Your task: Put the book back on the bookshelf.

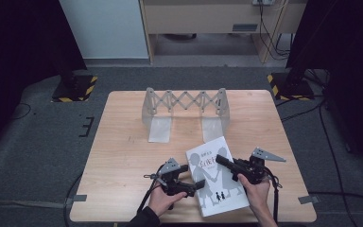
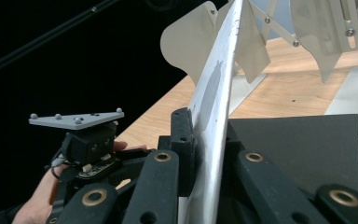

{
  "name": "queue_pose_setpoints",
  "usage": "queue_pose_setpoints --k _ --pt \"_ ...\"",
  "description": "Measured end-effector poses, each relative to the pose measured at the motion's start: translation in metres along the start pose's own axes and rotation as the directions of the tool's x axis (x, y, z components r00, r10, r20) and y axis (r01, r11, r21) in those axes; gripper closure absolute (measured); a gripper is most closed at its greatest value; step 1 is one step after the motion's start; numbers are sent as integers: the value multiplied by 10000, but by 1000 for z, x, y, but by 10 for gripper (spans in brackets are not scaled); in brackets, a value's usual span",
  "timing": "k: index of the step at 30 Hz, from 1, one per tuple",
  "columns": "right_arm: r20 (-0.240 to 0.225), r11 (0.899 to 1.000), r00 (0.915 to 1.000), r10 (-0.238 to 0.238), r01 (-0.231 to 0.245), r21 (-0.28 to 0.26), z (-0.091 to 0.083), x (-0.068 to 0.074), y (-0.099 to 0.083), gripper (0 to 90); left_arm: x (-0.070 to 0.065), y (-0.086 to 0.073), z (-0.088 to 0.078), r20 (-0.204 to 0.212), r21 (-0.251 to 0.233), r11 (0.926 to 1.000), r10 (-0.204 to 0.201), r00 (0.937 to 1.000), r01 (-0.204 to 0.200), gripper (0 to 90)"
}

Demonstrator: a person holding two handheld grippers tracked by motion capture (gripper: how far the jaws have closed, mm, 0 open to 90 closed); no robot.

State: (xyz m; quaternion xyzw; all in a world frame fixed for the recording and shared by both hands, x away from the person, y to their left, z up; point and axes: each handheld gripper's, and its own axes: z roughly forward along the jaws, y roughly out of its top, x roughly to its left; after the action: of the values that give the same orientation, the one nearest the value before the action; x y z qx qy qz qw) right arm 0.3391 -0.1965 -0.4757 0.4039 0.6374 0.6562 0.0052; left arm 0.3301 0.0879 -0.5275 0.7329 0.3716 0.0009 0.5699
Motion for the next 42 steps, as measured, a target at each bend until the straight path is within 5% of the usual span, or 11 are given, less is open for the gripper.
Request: queue_pose_setpoints --k 4,13,18,25,36,42 --pt "-257 10000 9996 -69 68 -71 0 2 1 831 1 -3 1 654 119 9993 -370 9972 363 0" --pt "48 9997 9998 167 -168 154 5 -7 -2 792 7 -5 6 641 321 9970 -730 9953 710 3" --pt "949 9946 9916 -875 816 641 10 -12 -8 652 11 -8 10 588 428 9942 -1011 9931 987 8" --pt "1612 9777 9746 -1556 1288 1657 12 -19 -13 520 15 -9 14 384 1165 9786 -1751 9838 1696 14" --pt "2182 9470 9440 -2476 1881 2605 -2 -28 -18 407 12 -9 17 199 1253 9793 -1628 9865 1591 34" --pt "2323 9538 9528 -1953 1294 2711 -6 -34 -25 403 10 -8 19 156 1364 9800 -1481 9888 1447 41"
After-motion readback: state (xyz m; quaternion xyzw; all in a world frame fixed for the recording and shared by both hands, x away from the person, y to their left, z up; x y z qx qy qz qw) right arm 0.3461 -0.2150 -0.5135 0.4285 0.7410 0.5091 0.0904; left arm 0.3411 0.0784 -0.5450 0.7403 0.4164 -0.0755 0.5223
